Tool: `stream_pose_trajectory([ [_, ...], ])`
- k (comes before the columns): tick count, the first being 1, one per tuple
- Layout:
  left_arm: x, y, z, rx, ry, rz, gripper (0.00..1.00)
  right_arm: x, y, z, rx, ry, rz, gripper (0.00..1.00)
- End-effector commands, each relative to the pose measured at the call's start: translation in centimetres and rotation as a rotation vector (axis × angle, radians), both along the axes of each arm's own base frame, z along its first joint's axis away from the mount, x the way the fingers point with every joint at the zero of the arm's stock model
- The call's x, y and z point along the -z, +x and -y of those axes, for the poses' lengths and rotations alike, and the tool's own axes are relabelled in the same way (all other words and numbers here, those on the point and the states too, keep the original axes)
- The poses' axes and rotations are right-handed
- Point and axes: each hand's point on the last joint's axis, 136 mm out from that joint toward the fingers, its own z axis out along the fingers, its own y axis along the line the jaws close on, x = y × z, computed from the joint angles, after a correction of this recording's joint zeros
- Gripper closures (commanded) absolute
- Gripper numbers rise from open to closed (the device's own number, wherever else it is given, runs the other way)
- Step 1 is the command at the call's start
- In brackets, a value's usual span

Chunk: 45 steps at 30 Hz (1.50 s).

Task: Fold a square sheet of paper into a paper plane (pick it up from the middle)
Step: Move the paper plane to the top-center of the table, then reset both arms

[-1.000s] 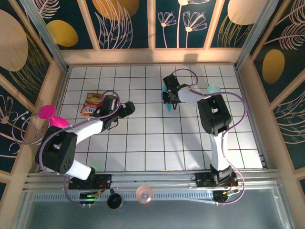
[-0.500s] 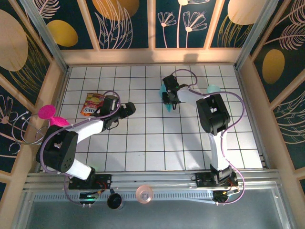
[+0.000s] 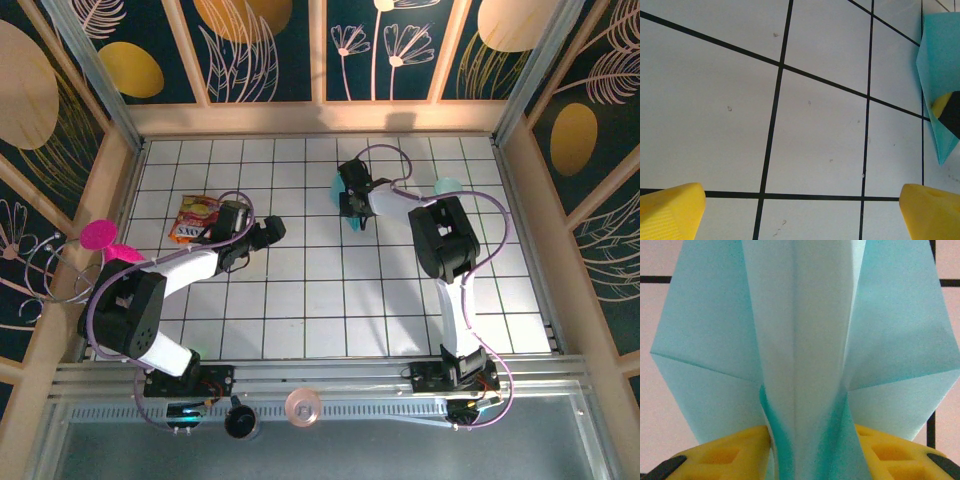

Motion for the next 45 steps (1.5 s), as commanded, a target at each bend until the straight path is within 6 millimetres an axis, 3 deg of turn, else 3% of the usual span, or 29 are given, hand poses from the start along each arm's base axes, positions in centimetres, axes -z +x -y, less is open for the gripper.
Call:
stream_pose_trajectory([
  [1, 0.0, 0.3, 0.0, 0.0, -0.004, 0.001, 0.01, 5.2, -2.2, 2.4, 0.04, -0.118, -0.111, 0.57],
  [9, -0.4, 0.5, 0.1, 0.005, -0.004, 0.009, 0.01, 5.6, -1.7, 1.5, 0.044, -0.051, -0.104, 0.57],
  [15, -2.1, 1.2, 0.1, 0.006, 0.003, 0.045, 0.01, 3.2, -0.6, 1.0, 0.044, -0.019, -0.063, 0.57],
  [18, -3.6, 1.6, -0.1, -0.002, 0.013, 0.087, 0.01, -0.8, 0.5, 0.5, 0.045, 0.011, 0.009, 0.57],
  [23, -7.4, 2.6, -0.7, -0.019, 0.041, 0.189, 0.01, -9.7, 1.9, 0.7, 0.081, 0.073, 0.173, 0.51],
  [27, -10.5, 2.9, -1.7, -0.039, 0.084, 0.287, 0.01, -15.7, 0.9, 2.1, 0.117, 0.116, 0.294, 0.45],
  [31, -12.9, 2.5, -3.4, -0.084, 0.145, 0.401, 0.01, -20.2, -1.7, 5.7, 0.214, 0.13, 0.43, 0.39],
  [35, -14.1, 1.7, -6.1, -0.173, 0.224, 0.521, 0.01, -22.5, -5.1, 11.6, 0.365, 0.109, 0.57, 0.32],
  [39, -14.2, 0.9, -9.8, -0.302, 0.384, 0.596, 0.01, -22.3, -8.4, 18.0, 0.51, 0.069, 0.657, 0.22],
  [45, -13.4, -1.2, -13.2, -0.405, 0.555, 0.703, 0.01, -19.0, -12.0, 26.2, 0.733, -0.073, 0.693, 0.14],
])
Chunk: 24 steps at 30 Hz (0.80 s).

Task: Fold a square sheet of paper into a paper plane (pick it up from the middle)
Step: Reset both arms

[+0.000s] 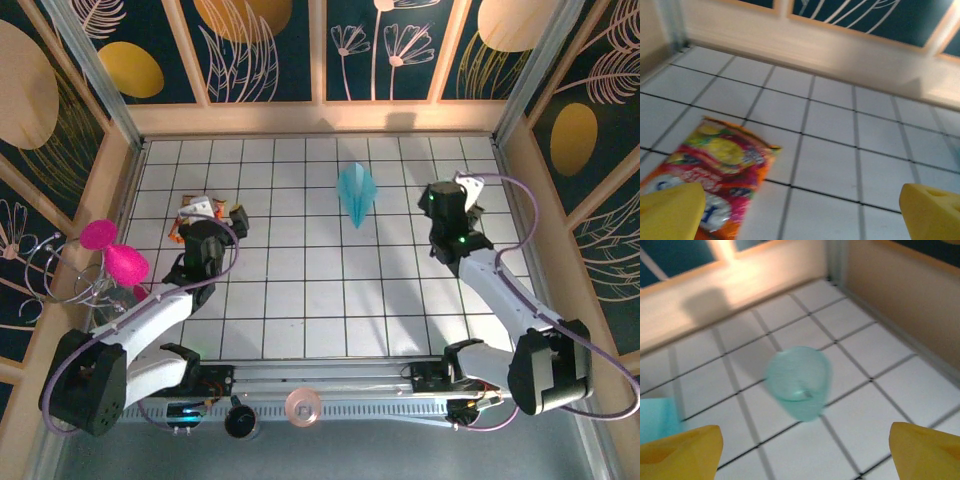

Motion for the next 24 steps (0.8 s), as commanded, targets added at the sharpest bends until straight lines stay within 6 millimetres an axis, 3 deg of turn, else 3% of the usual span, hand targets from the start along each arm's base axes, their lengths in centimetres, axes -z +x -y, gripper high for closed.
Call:
stream_pose_trajectory([
  [1, -2.8, -0.4, -2.9, -0.139, 0.115, 0.137, 0.01, -0.4, -1.4, 4.2, 0.162, -0.049, 0.095, 0.14],
  [5, -1.8, -0.8, -3.9, -0.179, 0.206, 0.125, 0.01, 1.7, -2.6, 6.7, 0.192, -0.053, 0.136, 0.14],
  [9, -1.7, -0.9, -4.6, -0.184, 0.267, 0.137, 0.01, 2.7, -3.1, 7.7, 0.153, -0.086, 0.21, 0.13],
  [14, -0.1, -0.2, -5.0, -0.144, 0.315, 0.11, 0.01, 3.6, -3.7, 7.5, 0.084, -0.136, 0.296, 0.12],
  [24, 1.7, 1.9, -5.3, -0.002, 0.24, 0.146, 0.01, 5.3, -0.8, 5.0, -0.121, -0.145, 0.312, 0.12],
])
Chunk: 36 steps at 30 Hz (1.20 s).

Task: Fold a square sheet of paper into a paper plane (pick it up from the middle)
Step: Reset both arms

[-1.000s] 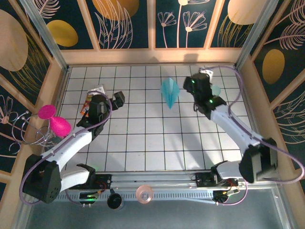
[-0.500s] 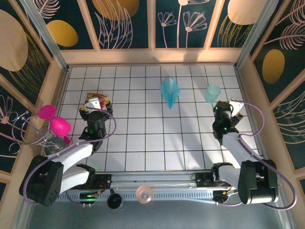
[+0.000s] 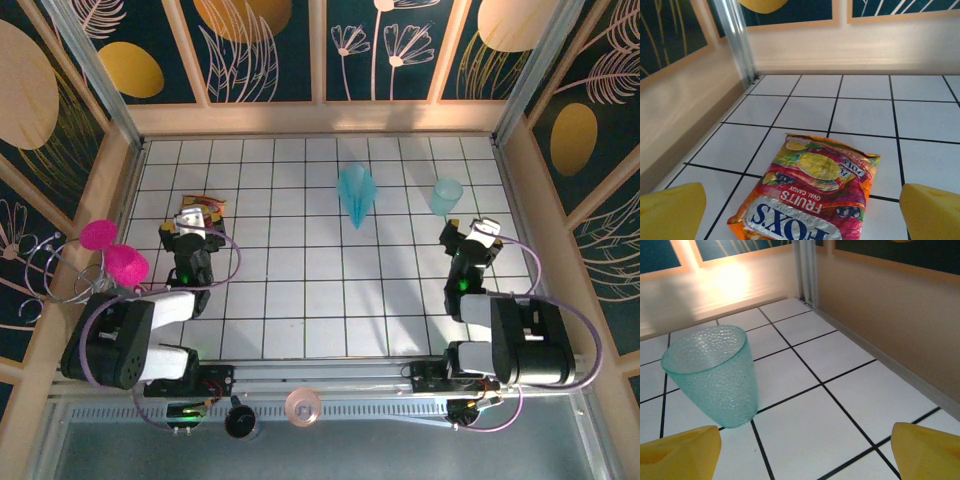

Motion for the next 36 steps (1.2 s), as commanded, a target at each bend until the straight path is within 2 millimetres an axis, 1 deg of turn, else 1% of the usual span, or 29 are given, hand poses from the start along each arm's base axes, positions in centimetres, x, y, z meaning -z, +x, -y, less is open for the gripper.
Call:
stream_pose_trajectory([
  [1, -1.7, 0.9, 1.1, 0.115, -0.052, 0.098, 0.01, -2.9, 1.5, -1.1, -0.104, -0.014, 0.115, 0.12],
  [4, -1.7, 1.1, 0.7, 0.144, -0.073, 0.104, 0.01, -3.1, 1.6, -1.5, -0.183, 0.03, 0.137, 0.13],
  [7, -1.8, 1.0, -0.2, 0.157, -0.112, 0.137, 0.02, -3.5, 1.2, -2.2, -0.24, 0.053, 0.196, 0.12],
  [10, -1.5, 1.0, -0.4, 0.177, -0.132, 0.154, 0.01, -2.8, 1.4, -2.7, -0.262, 0.047, 0.211, 0.12],
  [13, -0.9, 1.0, -0.4, 0.192, -0.141, 0.155, 0.01, -1.8, 2.1, -3.3, -0.274, 0.028, 0.18, 0.12],
  [15, -0.6, 0.7, -0.3, 0.2, -0.14, 0.161, 0.01, -1.5, 2.5, -3.7, -0.28, 0.012, 0.164, 0.11],
  [17, -0.7, 0.5, -0.4, 0.193, -0.142, 0.174, 0.01, -1.3, 2.9, -3.5, -0.263, 0.011, 0.147, 0.11],
  [20, -0.6, 0.7, -0.4, 0.192, -0.139, 0.167, 0.01, -1.1, 3.3, -3.6, -0.255, 0.002, 0.132, 0.11],
  [21, -0.5, 0.9, -0.6, 0.181, -0.141, 0.159, 0.01, -1.0, 3.4, -3.7, -0.255, 0.002, 0.126, 0.01],
  [22, -0.3, 1.3, -0.8, 0.166, -0.143, 0.143, 0.01, -1.0, 3.4, -3.7, -0.256, 0.001, 0.127, 0.01],
  [27, -0.2, 1.3, -1.1, 0.15, -0.142, 0.139, 0.01, -1.0, 3.3, -3.7, -0.256, 0.003, 0.124, 0.01],
  [36, -0.2, 1.3, -0.6, 0.18, -0.138, 0.138, 0.01, -1.0, 3.4, -3.7, -0.256, 0.002, 0.126, 0.01],
])
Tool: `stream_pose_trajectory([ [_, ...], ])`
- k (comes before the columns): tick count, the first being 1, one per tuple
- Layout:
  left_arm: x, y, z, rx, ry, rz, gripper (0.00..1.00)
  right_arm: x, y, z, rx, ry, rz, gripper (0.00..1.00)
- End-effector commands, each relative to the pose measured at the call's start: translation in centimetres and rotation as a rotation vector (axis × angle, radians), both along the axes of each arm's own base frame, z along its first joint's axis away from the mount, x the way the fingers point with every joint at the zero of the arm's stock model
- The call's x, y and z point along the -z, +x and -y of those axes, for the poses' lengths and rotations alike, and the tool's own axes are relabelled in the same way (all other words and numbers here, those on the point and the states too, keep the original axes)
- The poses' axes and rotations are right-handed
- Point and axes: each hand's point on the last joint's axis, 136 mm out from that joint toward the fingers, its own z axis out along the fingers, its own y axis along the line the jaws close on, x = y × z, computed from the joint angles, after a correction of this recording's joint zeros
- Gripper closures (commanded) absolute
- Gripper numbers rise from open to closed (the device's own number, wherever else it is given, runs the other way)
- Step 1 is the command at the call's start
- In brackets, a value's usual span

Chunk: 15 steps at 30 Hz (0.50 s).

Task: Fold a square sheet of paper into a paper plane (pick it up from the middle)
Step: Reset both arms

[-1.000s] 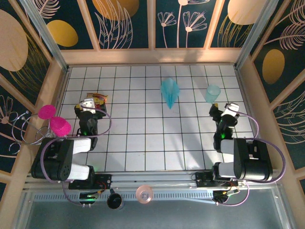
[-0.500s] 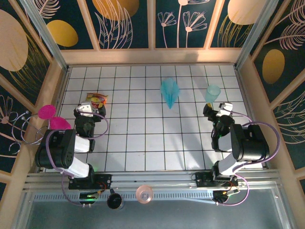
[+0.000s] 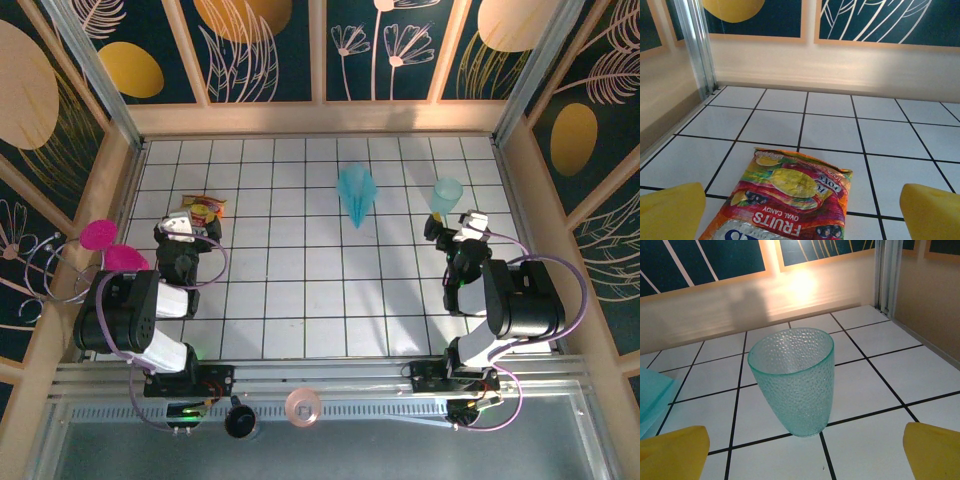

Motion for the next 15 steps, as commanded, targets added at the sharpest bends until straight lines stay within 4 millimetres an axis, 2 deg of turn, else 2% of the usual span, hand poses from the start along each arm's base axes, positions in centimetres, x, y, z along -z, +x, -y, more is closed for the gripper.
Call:
stream_pose_trajectory([
  [1, -0.86, 0.37, 0.12, 0.014, -0.009, 0.032, 0.01, -0.89, 0.35, 0.11, 0.012, -0.022, 0.031, 0.01],
  [13, -0.68, 0.59, 0.07, 0.013, -0.011, 0.022, 0.01, -1.01, 0.38, 0.11, 0.012, -0.021, 0.035, 0.01],
  [15, -0.72, 0.54, 0.07, 0.012, -0.011, 0.024, 0.01, -0.96, 0.24, -0.8, -0.043, -0.031, 0.038, 0.01],
])
